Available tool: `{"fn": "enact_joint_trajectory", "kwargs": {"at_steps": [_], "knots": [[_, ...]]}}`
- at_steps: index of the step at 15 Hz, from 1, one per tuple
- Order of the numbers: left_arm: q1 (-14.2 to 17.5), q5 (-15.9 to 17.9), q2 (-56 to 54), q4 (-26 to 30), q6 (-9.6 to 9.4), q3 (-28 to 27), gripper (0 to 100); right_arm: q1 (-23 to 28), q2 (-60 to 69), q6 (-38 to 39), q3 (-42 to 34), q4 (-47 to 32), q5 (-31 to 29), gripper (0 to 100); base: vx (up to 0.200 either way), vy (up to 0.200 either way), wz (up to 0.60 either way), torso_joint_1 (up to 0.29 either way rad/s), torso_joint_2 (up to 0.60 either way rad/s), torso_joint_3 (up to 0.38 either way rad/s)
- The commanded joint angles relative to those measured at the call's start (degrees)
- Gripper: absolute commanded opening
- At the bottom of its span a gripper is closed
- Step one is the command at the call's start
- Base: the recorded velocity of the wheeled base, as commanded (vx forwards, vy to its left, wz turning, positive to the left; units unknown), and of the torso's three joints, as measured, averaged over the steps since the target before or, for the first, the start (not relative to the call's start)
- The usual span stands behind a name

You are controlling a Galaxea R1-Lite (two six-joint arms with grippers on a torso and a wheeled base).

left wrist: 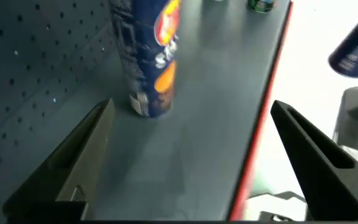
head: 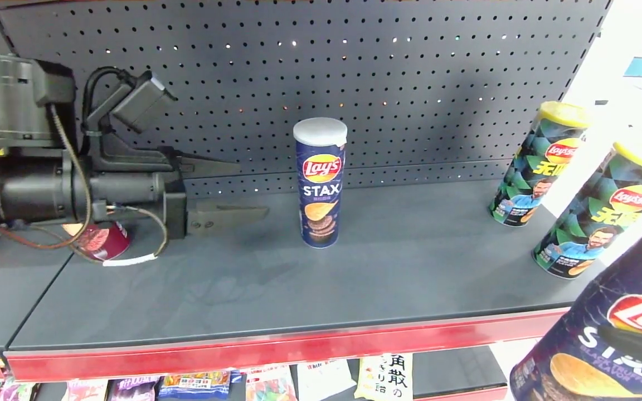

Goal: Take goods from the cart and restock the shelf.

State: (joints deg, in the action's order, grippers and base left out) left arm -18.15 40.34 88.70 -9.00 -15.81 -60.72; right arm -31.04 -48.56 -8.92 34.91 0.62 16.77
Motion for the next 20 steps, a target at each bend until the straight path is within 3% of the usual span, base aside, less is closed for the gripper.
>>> {"fn": "enact_joint_trajectory", "kwargs": {"at_steps": [1, 10, 15, 20], "knots": [[-0.8, -0.3, 7.6, -0.6, -0.10, -5.8, 100, 0.0, 0.0, 0.0, -0.1, 0.0, 0.0, 0, 0.000, 0.000, 0.00, 0.000, 0.00, 0.000], [-3.6, -0.1, 18.7, -0.8, -0.18, -18.4, 100, 0.5, -0.5, 0.2, -0.4, 0.0, 0.0, 0, 0.000, 0.000, 0.00, 0.000, 0.00, 0.000], [-6.2, -0.4, 20.9, -0.8, -0.01, -19.8, 100, 1.3, -0.5, 0.3, -0.4, 0.0, 0.1, 0, 0.000, 0.000, 0.00, 0.000, 0.00, 0.000], [-7.4, -3.2, 23.0, -0.8, 0.52, -22.6, 100, 1.3, -0.5, 0.3, -0.5, 0.0, 0.1, 0, 0.000, 0.000, 0.00, 0.000, 0.00, 0.000]]}}
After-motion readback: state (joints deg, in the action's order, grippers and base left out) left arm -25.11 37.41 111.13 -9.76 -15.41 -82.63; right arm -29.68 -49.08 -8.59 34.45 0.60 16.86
